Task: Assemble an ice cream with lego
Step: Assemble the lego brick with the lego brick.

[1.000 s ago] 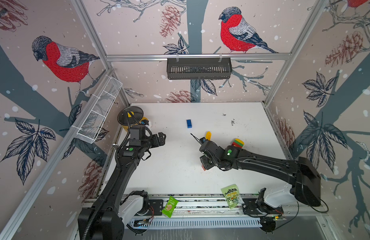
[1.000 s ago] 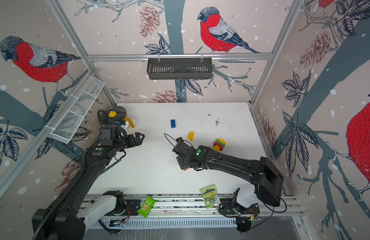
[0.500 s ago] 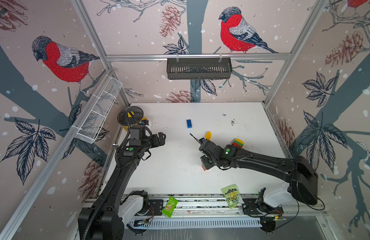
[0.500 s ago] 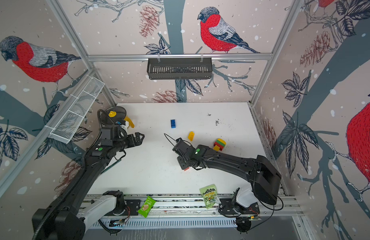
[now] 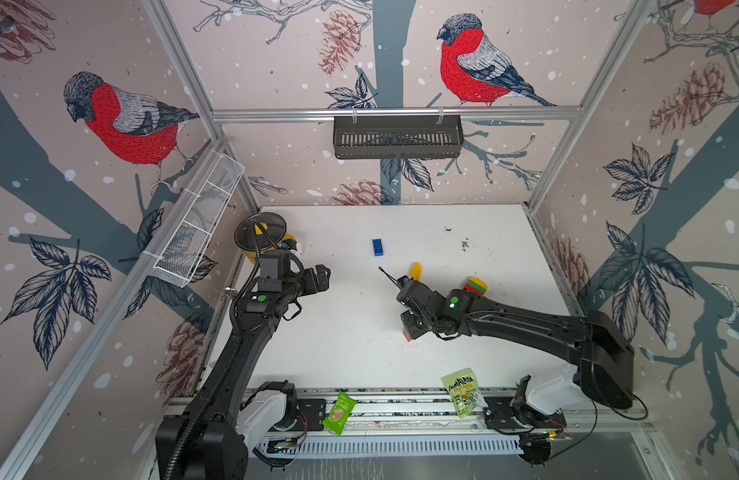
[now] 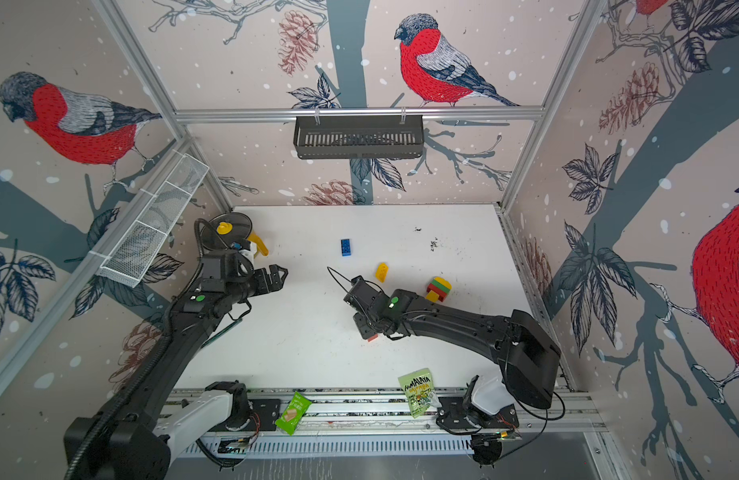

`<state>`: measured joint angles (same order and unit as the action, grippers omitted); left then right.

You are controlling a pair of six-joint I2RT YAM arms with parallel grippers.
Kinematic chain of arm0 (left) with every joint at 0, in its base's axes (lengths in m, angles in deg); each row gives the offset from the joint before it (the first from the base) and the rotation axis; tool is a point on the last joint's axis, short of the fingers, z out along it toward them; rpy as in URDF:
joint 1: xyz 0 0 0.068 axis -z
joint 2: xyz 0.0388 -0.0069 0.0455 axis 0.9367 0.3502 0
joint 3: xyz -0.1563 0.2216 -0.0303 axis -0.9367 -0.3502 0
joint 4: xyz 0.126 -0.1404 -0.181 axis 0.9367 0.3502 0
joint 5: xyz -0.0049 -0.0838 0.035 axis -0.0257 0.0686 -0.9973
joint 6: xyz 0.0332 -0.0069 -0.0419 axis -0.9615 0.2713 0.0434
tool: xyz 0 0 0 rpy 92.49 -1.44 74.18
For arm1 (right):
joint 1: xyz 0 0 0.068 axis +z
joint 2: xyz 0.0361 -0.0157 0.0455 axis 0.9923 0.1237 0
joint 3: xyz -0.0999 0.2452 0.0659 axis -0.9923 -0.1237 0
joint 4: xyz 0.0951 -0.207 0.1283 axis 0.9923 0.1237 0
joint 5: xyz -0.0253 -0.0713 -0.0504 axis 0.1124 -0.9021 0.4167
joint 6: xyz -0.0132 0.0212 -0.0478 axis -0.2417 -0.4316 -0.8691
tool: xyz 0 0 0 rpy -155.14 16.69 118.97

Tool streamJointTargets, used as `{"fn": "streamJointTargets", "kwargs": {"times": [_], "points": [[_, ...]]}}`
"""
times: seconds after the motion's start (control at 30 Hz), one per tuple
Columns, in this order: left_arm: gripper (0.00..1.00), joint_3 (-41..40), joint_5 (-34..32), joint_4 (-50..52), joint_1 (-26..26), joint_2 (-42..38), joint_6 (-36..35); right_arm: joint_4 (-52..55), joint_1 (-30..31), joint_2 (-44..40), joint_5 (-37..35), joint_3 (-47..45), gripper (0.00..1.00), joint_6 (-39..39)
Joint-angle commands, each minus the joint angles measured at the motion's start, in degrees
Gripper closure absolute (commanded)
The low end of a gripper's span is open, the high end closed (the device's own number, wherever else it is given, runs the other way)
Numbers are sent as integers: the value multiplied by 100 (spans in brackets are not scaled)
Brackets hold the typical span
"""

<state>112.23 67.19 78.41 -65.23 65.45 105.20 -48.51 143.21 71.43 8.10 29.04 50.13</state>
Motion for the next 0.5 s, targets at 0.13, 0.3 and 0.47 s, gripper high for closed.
{"fn": "streamJointTargets", "kwargs": {"times": [0.13, 0.3, 0.47], "points": [[3, 21, -25, -91, -1, -16, -41, 57, 24, 42, -40, 50, 58, -104], [3, 8, -16, -80, -5, -7, -42, 112, 49, 44, -87, 59, 63, -91], [3, -4, -8, -88, 1, -7, -29, 214, 128, 113, -281, 73, 70, -78]]}}
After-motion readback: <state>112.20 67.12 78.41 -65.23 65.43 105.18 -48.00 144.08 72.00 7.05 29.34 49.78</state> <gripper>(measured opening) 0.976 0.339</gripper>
